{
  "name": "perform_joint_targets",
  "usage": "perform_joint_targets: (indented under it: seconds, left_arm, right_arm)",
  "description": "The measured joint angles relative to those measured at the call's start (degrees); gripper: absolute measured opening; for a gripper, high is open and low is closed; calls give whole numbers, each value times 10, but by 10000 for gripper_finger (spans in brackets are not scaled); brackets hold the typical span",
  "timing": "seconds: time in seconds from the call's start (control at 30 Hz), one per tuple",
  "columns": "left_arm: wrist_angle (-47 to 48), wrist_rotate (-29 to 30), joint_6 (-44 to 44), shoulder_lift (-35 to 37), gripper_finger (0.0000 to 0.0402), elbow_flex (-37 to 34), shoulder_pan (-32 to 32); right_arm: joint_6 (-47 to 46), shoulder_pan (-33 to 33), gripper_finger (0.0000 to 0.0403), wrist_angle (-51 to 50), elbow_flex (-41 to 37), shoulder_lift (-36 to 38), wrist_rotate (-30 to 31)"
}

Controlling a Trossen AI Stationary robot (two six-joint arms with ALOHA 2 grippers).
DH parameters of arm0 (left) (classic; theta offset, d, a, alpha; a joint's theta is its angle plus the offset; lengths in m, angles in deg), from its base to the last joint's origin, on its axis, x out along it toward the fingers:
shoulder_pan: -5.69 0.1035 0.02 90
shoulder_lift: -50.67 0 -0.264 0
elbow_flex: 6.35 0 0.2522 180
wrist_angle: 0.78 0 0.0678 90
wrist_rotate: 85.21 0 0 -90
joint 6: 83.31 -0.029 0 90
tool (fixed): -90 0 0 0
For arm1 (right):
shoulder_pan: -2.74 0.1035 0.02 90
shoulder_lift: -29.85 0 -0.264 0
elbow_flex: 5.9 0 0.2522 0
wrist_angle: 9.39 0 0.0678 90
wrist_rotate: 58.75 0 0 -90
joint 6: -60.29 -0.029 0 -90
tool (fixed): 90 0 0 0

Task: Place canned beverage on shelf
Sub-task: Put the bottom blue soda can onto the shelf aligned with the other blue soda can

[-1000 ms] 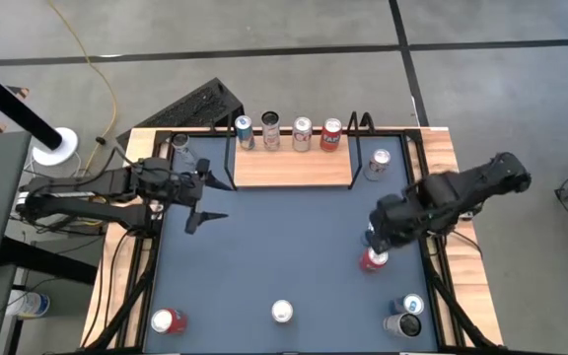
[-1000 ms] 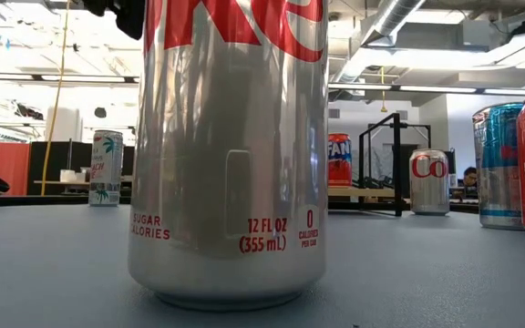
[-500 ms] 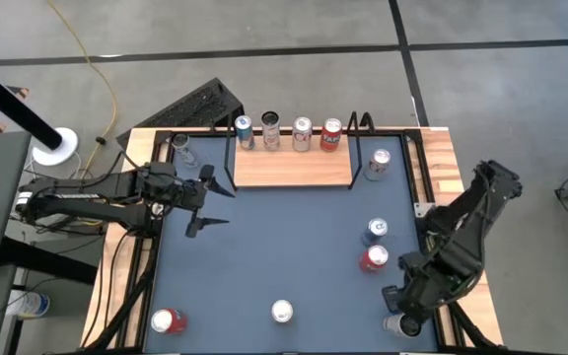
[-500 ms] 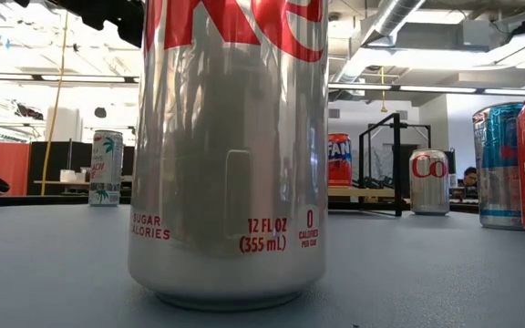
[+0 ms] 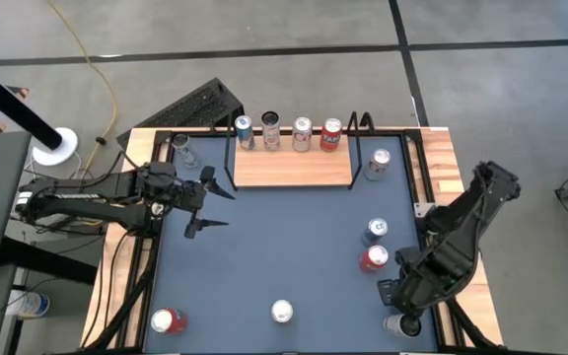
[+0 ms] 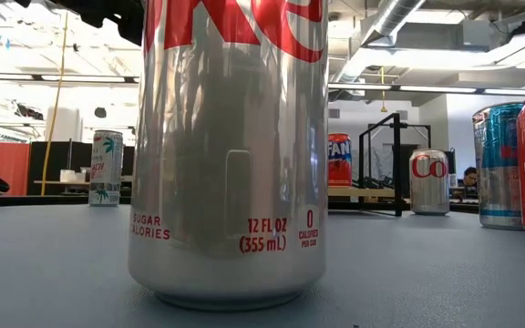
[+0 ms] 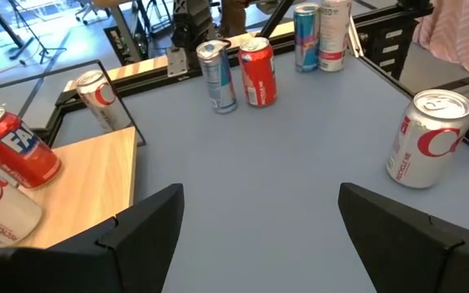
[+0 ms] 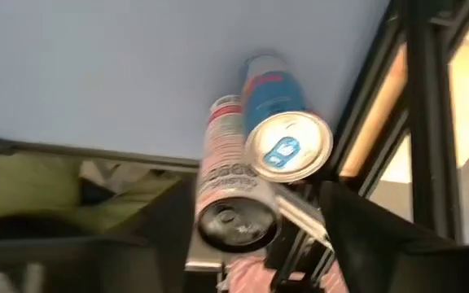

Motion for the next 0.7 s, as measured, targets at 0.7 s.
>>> perform_joint_targets:
  seconds: [0.7]
  left_arm:
    - [2,-30,0,0,318,0,0]
  right_arm:
    - [0,24,364,-16,-8,-70,15]
